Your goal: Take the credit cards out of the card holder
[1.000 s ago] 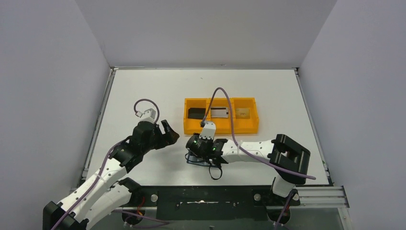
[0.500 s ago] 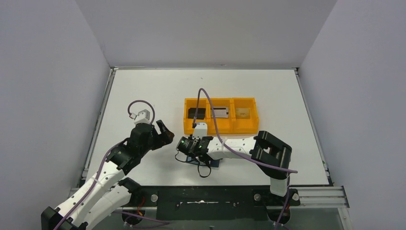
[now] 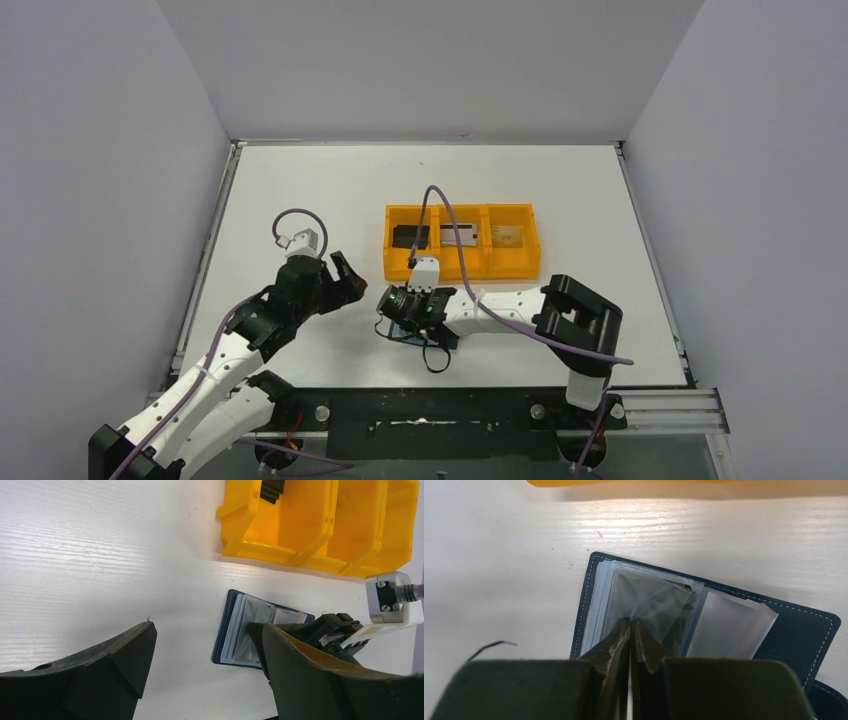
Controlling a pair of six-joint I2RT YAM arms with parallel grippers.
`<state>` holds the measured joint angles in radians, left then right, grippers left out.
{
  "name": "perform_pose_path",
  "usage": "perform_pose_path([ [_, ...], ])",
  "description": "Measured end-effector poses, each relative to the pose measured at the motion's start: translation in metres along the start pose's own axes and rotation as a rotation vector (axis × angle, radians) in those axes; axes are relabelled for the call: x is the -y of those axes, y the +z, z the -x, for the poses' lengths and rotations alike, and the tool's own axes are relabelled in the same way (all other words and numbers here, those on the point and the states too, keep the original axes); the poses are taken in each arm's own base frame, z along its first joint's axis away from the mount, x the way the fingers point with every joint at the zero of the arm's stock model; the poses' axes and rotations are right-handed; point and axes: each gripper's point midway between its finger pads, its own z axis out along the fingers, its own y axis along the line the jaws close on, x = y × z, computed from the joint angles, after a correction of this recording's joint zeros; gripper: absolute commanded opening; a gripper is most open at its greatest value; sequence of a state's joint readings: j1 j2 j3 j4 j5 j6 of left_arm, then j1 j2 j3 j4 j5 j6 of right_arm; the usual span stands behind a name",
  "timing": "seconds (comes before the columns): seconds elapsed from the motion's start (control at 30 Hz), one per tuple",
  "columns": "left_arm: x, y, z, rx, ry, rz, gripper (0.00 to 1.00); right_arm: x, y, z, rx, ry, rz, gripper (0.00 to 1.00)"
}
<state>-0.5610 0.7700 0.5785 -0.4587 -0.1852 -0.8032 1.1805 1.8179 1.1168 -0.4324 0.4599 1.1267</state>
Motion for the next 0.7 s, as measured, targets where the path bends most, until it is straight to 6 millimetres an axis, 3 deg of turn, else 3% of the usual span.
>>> perform_pose_path([
  [0.37,0.029,0.008,-0.017,-0.104,0.019,-0.141,0.78,0.014,-0.012,-0.001,-0.008,0.089,0.151,0.00],
  [0.7,0.054,0.020,-0.053,-0.290,0.041,-0.295,0.71,0.015,-0.017,-0.001,0.007,0.166,0.260,0.00],
])
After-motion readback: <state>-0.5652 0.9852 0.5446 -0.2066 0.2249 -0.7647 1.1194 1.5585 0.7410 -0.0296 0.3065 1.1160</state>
